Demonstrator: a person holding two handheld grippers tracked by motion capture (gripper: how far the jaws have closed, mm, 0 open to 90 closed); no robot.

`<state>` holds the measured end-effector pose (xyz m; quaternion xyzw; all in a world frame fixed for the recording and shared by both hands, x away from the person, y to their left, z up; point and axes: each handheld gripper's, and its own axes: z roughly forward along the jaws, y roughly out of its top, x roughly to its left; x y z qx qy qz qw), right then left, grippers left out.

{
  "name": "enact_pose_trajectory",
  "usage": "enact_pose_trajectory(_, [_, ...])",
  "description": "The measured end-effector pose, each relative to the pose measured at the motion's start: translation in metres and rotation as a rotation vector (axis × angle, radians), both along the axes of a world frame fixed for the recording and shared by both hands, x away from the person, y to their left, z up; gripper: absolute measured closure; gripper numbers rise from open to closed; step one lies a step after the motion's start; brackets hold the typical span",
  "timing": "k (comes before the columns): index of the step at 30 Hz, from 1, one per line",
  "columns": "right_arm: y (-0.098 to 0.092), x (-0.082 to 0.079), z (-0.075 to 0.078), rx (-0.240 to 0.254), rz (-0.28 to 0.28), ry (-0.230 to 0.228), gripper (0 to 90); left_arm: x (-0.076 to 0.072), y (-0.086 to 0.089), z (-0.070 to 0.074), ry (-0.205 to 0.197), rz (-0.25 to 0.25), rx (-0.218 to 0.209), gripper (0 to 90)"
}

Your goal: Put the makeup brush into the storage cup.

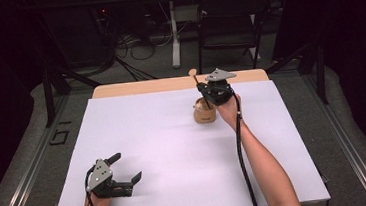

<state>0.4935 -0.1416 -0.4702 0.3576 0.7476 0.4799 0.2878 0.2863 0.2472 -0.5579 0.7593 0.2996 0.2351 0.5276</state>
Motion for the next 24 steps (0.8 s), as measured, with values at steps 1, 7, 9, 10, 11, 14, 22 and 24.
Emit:
enact_pose_trajectory(1, [0.000,0.000,0.000,0.002,0.001,0.003,83.2,0.000,0.000,0.000,0.000,0.000,0.000,0.4])
enact_pose_trajectory(7, [-0.002,-0.003,-0.003,0.016,0.017,0.017,77.4,0.000,0.000,0.000,-0.001,0.000,0.000,0.4])
enact_pose_trajectory(9, [-0.004,-0.005,-0.003,0.028,0.033,0.035,68.7,0.000,0.000,0.000,0.000,0.000,0.000,0.4])
enact_pose_trajectory(10, [-0.005,-0.006,-0.002,0.030,0.039,0.039,67.4,0.000,0.000,0.000,0.000,0.000,0.000,0.4])
enact_pose_trajectory(11, [-0.007,-0.010,-0.001,0.037,0.053,0.039,57.9,0.000,-0.001,0.000,0.003,-0.002,-0.002,0.5])
enact_pose_trajectory(14, [-0.010,-0.013,0.000,0.049,0.063,0.058,47.2,0.000,-0.001,0.000,0.002,-0.001,-0.001,0.4])
enact_pose_trajectory(22, [-0.020,-0.026,0.001,0.057,0.108,0.115,15.2,-0.001,0.001,0.000,0.000,0.003,0.001,0.4])
enact_pose_trajectory(24, [-0.022,-0.032,0.001,0.057,0.119,0.125,11.4,-0.001,0.000,0.000,-0.002,0.001,0.003,0.4])
